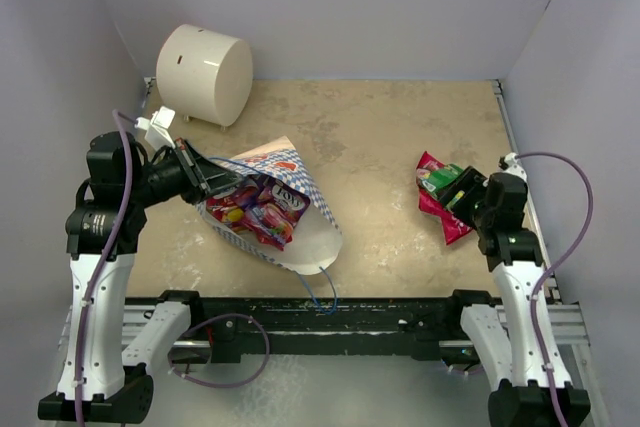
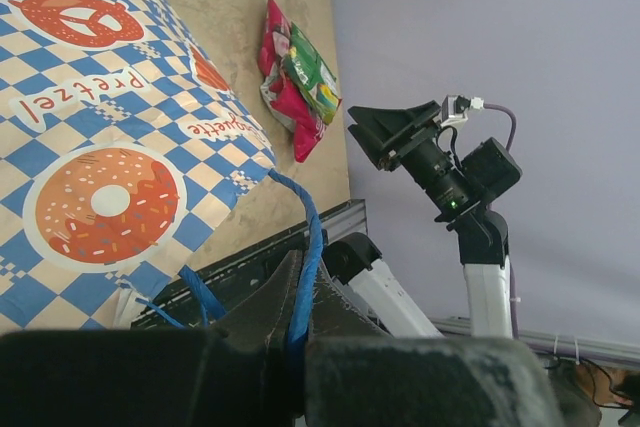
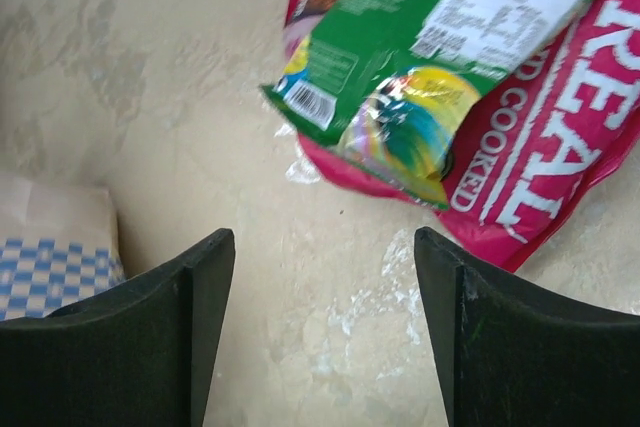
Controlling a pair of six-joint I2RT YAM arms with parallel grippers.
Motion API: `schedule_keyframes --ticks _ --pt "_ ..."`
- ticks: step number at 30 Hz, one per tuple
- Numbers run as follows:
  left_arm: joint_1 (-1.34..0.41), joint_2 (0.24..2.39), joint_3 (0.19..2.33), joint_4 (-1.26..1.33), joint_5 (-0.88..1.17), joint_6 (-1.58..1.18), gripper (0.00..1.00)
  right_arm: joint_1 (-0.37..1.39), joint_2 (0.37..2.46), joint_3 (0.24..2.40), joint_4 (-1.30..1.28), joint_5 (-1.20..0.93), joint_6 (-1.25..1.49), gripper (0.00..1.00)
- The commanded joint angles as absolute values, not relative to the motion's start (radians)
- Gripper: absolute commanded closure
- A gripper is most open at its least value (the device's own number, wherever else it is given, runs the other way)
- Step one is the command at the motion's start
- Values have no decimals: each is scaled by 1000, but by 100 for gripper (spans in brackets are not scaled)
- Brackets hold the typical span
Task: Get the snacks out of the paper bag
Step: Take out the snack from the paper bag.
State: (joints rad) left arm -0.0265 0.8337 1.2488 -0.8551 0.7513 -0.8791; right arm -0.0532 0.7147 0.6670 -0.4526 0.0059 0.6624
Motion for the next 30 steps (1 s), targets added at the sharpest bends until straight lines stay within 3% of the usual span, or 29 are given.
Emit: schedule_keyframes --ticks 1,7,14,21,30 --pt "-28 822 1283 -837 770 -866 100 -23 695 726 -553 -201 531 24" --pt "-28 817 1280 -839 773 -880 100 110 736 800 -556 -321 494 22" --pt "-28 826 1268 -819 784 -886 100 329 896 940 -517 -257 567 20" --pt "-28 836 1248 -775 803 -880 100 616 971 1078 -431 -115 620 17" --pt "-28 835 1266 -767 800 -852 100 1145 1059 1104 -204 181 578 16"
